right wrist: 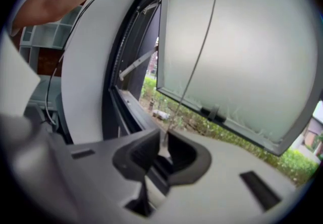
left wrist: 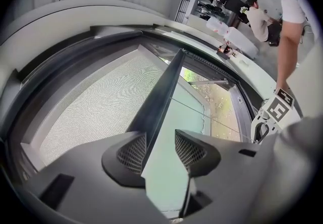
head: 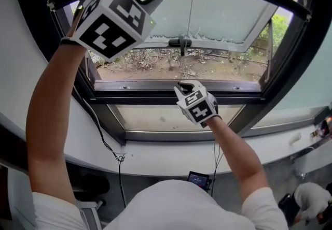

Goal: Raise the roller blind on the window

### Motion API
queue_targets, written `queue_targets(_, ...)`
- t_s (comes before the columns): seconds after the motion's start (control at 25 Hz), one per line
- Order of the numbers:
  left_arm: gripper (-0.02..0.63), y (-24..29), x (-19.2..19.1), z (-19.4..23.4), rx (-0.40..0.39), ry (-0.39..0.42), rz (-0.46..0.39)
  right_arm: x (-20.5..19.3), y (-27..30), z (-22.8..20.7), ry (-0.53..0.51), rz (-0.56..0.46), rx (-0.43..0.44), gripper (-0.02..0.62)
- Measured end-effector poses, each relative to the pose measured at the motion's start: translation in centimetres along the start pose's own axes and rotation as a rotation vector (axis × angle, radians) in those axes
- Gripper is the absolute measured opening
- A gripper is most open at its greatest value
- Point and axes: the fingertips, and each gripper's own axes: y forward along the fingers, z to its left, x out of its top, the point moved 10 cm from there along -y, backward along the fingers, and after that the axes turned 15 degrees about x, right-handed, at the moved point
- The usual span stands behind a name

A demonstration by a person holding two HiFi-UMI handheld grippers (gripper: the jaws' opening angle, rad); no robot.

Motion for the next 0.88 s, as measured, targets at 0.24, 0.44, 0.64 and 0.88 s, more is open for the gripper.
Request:
queue_targets(0.24, 0.189, -0.1, 0.0, 0.1, 0.006, -0.008, -0.006, 0.0, -0.1, 0.7, -0.061, 0.054, -0.021, 0.058)
queue_targets(0.44, 0.189, -0.2, -0.1, 0.3, -0.003, -0.061, -0.018, -0.1, -0.4, 1.0, -0.066, 0.080, -0.021, 0.057)
queue_targets(0.64, 0.189, -0.6, -0.4, 0.6, 0.016, -0.173, -0.058, -0.4, -0.7, 1.2, -0.105, 0.109, -0.064, 0.057)
queue_targets(0.88, 0.189, -1.2, -0.8, 0.9, 0.037, -0.311, -0.116, -0.4, -0.9, 2.3, -0.183, 0.142, -0.093, 0.057)
